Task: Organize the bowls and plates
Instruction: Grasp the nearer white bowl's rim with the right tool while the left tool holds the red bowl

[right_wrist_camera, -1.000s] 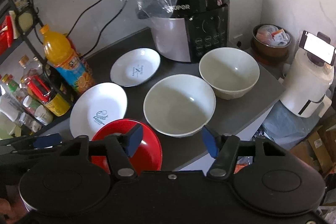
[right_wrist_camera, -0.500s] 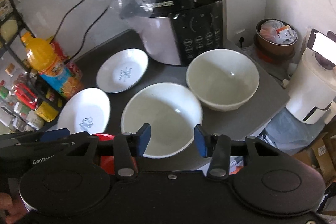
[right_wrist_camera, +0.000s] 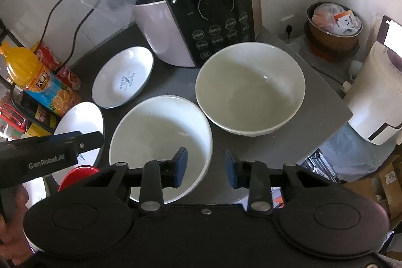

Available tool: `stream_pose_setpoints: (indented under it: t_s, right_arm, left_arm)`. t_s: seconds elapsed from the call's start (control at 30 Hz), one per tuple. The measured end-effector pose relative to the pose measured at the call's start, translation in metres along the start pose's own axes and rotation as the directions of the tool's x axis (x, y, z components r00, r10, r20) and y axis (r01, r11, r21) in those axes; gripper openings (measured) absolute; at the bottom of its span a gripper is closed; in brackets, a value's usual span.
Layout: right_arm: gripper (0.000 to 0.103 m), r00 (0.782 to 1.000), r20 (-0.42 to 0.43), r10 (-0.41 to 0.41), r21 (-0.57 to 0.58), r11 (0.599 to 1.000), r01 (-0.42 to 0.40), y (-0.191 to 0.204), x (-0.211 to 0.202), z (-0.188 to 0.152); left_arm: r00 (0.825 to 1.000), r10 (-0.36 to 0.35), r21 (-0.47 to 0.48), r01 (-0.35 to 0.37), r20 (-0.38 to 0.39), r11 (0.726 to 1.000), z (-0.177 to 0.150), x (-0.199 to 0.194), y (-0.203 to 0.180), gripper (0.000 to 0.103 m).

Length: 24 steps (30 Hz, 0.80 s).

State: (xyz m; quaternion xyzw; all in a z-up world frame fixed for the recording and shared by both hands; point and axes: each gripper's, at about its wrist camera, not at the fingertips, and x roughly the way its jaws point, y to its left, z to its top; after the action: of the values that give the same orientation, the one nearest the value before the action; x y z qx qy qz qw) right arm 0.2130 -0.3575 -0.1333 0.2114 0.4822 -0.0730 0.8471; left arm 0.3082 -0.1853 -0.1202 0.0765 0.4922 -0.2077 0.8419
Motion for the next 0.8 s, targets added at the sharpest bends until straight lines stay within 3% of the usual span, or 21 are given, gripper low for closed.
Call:
stream_pose_setpoints:
  t_s: [0.13, 0.47, 0.63, 0.7, 0.8]
  right_arm:
    - [0.031, 1.000, -0.031, 0.007, -0.001, 1.000, -0.007, -0.005, 0.012, 0.001]
    - [0.024, 0.991, -0.119, 0.056, 0.050, 0.997, -0.050, -0.010, 0.046, 0.004]
    - [0.014, 0.984, -0.171, 0.054, 0.049, 0.998, -0.046, -0.009, 0.066, 0.004]
    - [0.011, 0.981, -0.182, 0.061, 0.046, 0.998, -0.053, -0.008, 0.072, 0.004]
    - [0.011, 0.981, -0.188, 0.056, 0.030, 0.998, -0.051, -0.007, 0.072, 0.007]
  left_arm:
    - [0.999, 0.002, -0.072, -0.005, -0.052, 0.997, 0.006, 0.019, 0.006, 0.033]
    - [0.987, 0.043, -0.106, -0.060, -0.157, 0.993, -0.002, 0.062, 0.021, 0.029]
    - [0.978, 0.038, -0.123, -0.065, -0.205, 0.990, -0.003, 0.081, 0.025, 0.016]
    - [0.977, 0.016, -0.136, -0.046, -0.212, 0.990, -0.001, 0.085, 0.025, 0.006]
    - [0.974, 0.019, -0.156, -0.055, -0.225, 0.986, 0.000, 0.086, 0.024, 0.006]
